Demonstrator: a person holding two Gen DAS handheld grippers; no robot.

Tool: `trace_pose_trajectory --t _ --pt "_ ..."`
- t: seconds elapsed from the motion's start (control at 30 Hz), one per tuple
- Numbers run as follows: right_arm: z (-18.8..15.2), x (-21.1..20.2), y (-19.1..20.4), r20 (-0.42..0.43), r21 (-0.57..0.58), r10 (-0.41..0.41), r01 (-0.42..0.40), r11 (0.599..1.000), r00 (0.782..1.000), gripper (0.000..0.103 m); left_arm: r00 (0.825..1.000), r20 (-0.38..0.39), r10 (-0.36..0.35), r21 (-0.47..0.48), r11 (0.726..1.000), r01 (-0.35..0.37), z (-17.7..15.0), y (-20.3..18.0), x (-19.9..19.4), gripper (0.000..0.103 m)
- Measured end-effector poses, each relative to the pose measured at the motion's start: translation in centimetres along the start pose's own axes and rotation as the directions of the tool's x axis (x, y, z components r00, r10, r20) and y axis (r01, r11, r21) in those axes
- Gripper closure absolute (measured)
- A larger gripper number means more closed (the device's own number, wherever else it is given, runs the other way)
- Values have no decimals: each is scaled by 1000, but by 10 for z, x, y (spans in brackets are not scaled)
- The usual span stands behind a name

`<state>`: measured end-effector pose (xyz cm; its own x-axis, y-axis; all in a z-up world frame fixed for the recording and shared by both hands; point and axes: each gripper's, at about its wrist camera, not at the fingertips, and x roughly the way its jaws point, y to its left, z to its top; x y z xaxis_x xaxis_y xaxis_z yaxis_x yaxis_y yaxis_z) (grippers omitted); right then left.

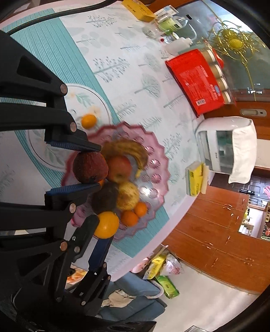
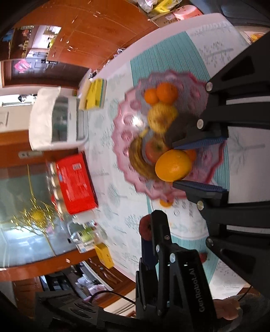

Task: Organize fruits
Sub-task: 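Lower the red fruit into the pink bowl with the left tool while the right tool lowers its tangerine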

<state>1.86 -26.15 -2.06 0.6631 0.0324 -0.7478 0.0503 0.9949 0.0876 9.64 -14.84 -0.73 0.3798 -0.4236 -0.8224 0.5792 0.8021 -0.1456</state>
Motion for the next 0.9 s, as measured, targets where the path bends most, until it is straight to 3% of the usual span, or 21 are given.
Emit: trace_pose_trajectory --t 0.4,0.9 --pt "28 7 -66 42 16 -39 38 999 998 72 997 30 66 -39 997 -65 37 -37 36 75" --pt "23 59 -91 -76 -8 -15 14 1000 997 72 983 -110 148 -111 981 -160 31 -28 119 75"
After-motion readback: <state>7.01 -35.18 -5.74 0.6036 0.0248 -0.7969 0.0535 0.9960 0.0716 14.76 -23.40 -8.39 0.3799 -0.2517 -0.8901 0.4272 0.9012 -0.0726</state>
